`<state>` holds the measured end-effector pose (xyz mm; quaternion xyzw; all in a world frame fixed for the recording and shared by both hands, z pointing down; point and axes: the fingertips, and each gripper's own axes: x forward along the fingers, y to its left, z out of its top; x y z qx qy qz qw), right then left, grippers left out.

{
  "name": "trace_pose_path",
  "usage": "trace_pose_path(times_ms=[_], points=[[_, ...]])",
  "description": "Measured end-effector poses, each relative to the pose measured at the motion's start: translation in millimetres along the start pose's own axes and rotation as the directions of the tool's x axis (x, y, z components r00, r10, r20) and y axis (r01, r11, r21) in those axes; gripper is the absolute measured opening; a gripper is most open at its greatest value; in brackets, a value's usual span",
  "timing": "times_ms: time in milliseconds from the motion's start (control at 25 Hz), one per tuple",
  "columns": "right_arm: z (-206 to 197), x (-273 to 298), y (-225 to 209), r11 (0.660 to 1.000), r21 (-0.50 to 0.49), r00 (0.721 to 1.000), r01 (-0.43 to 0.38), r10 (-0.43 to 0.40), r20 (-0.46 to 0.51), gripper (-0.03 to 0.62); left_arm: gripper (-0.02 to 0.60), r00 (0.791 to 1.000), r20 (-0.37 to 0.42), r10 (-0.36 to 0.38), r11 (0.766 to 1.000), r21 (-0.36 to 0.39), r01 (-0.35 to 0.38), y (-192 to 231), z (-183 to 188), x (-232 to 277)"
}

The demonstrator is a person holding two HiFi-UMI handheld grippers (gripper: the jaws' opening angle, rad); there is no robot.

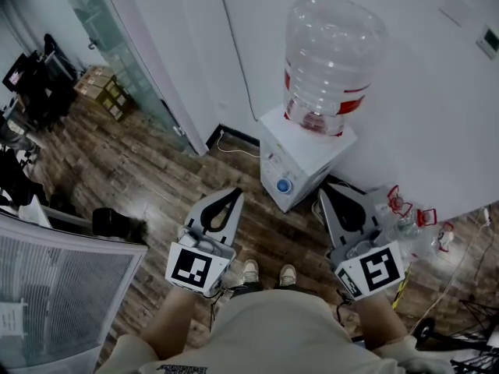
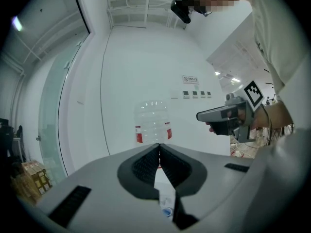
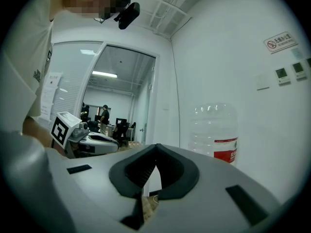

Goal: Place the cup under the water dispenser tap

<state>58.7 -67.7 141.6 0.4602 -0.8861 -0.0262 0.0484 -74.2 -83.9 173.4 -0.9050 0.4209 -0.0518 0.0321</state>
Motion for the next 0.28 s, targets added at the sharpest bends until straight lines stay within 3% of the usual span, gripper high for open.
trace_pose_path(times_ms=[280], points=[[-3.1, 7.7, -1.1, 1.000, -0.030, 1.000, 0.002, -0.003, -0.026, 0.006, 0.006, 1.000, 0.006, 0.002, 1.000, -0.003, -0.002, 5.6, 2.9, -1.0]])
